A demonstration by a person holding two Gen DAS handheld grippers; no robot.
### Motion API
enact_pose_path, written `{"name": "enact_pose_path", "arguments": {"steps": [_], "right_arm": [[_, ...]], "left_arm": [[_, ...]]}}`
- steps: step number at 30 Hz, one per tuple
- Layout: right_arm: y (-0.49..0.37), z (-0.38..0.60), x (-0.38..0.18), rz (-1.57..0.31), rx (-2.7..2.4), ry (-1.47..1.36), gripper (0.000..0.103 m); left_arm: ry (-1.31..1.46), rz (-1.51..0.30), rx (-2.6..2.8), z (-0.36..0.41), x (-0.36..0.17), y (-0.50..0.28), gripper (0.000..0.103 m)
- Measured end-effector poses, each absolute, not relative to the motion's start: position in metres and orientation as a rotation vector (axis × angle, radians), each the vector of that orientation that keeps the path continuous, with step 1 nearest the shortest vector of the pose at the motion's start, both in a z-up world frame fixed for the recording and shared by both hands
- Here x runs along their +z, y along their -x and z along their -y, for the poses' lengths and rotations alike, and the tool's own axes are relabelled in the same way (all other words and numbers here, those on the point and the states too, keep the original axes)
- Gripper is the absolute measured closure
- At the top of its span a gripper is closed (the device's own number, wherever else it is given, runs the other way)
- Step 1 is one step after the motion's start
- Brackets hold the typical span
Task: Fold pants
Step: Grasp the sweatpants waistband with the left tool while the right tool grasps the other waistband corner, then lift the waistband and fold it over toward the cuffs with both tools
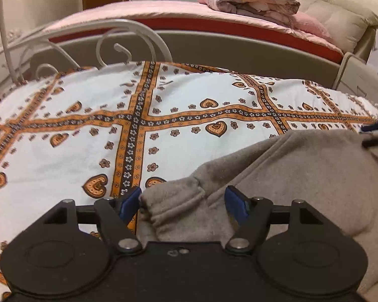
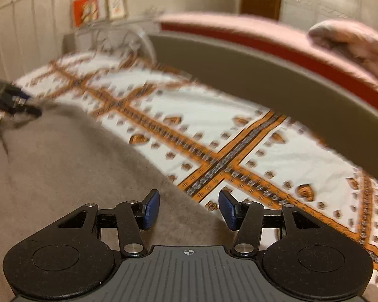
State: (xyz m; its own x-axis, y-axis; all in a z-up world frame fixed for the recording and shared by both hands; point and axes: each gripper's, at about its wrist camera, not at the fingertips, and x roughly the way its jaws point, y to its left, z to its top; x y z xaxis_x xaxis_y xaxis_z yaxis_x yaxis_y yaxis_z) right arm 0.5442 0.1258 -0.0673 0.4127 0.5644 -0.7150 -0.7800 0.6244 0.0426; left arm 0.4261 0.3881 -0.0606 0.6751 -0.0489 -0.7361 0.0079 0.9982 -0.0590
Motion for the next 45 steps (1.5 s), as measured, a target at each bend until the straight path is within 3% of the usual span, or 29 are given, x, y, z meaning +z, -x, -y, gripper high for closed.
{"name": "enact_pose_path", "arguments": {"steps": [2,3,4,5,8,16,23,31,33,35,36,37,38,40,41,42,45], "right_arm": [[-0.55,-0.13,-0.071,-0.776,0.886,0.331,0.05],[-0.551,-0.132,-0.072,-0.788,0.89,0.335,0.057],[-0.553,-0.133,-0.071,-0.803,0.911,0.324,0.067],[-0.552,-0.135,-0.069,-0.81,0.927,0.324,0.085],[-0.546,-0.138,-0.064,-0.798,0.916,0.362,0.098],[-0.489,-0.114,-0.004,-0.631,0.928,0.373,0.098],[-0.379,-0.084,0.035,-0.476,0.965,0.48,0.098],[-0.249,-0.06,-0.015,-0.522,0.989,0.487,0.098],[-0.229,-0.06,-0.038,-0.539,0.964,0.492,0.098],[-0.217,-0.06,-0.058,-0.611,0.916,0.471,0.098],[-0.212,-0.054,-0.059,-0.617,0.896,0.423,0.098],[-0.208,-0.046,-0.056,-0.614,0.875,0.364,0.098],[-0.204,-0.037,-0.052,-0.618,0.85,0.304,0.096],[-0.2,-0.024,-0.044,-0.62,0.807,0.215,0.075],[-0.196,-0.016,-0.039,-0.603,0.781,0.17,0.044],[-0.193,-0.01,-0.034,-0.582,0.76,0.139,0.029],[-0.198,0.003,-0.025,-0.602,0.711,-0.006,0.03]], "left_arm": [[0.053,-0.828,-0.045,-0.388,-0.063,-0.43,0.041],[0.05,-0.824,-0.055,-0.386,-0.063,-0.432,0.048],[0.043,-0.815,-0.074,-0.385,-0.063,-0.431,0.069],[0.047,-0.787,-0.099,-0.385,-0.061,-0.43,0.079],[0.039,-0.743,-0.085,-0.385,-0.057,-0.424,0.083],[0.086,-0.545,-0.137,-0.39,-0.015,-0.375,0.083],[0.072,-0.403,-0.216,-0.376,0.028,-0.295,0.084],[0.107,-0.449,-0.19,-0.345,-0.006,-0.183,0.086],[0.121,-0.531,-0.148,-0.339,-0.025,-0.169,0.074],[0.15,-0.609,-0.074,-0.335,-0.037,-0.157,0.052],[0.165,-0.619,-0.027,-0.333,-0.038,-0.152,0.032],[0.179,-0.613,0.013,-0.334,-0.037,-0.145,0.022],[0.209,-0.596,0.057,-0.335,-0.032,-0.137,0.023],[0.297,-0.545,0.101,-0.338,-0.02,-0.123,0.022],[0.347,-0.527,0.126,-0.338,-0.012,-0.118,0.023],[0.393,-0.514,0.133,-0.338,-0.006,-0.114,0.025],[0.572,-0.521,0.093,-0.331,0.004,-0.115,0.032]]}}
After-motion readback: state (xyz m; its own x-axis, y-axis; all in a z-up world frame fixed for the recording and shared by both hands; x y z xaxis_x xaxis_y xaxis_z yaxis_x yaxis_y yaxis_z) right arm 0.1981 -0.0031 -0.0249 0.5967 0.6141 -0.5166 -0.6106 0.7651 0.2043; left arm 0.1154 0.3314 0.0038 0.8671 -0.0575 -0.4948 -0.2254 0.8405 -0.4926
